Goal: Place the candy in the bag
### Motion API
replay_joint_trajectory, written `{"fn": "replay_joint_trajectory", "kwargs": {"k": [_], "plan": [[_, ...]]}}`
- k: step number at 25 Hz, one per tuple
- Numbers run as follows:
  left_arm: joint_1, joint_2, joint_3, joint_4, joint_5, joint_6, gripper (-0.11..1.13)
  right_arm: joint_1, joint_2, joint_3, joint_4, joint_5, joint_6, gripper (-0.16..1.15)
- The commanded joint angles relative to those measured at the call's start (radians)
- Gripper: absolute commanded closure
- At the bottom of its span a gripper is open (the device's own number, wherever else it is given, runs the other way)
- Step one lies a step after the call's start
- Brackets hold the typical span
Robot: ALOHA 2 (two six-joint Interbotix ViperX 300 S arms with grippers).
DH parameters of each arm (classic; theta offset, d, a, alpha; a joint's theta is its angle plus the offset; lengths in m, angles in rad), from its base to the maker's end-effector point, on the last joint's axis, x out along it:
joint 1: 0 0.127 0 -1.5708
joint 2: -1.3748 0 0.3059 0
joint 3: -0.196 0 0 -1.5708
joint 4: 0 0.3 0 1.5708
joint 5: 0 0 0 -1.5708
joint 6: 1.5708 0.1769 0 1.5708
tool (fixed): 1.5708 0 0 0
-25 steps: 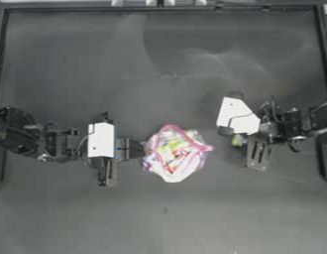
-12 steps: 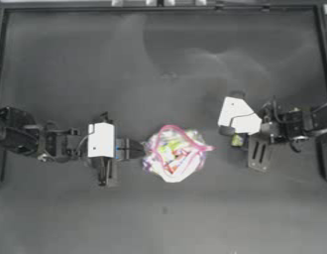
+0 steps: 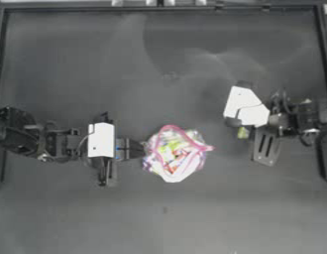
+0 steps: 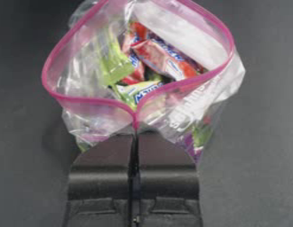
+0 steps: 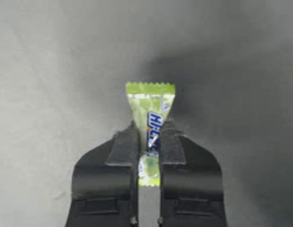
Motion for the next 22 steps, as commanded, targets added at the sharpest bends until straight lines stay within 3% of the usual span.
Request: {"fn": "replay_joint_trajectory", "kwargs": {"k": [1, 10, 22], "plan": [[-0.002, -0.017, -0.015, 0.0, -0.005, -0.002, 0.98, 0.005, -0.054, -0.066, -0.009, 0.06, -0.003, 0.71], [0.0, -0.012, -0.017, 0.0, -0.003, -0.002, 0.98, 0.075, -0.058, -0.21, -0.049, 0.091, -0.003, 0.72], [0.0, -0.008, -0.025, 0.002, -0.003, -0.002, 0.98, 0.146, 0.08, -0.364, -0.049, 0.014, -0.003, 0.75]]}}
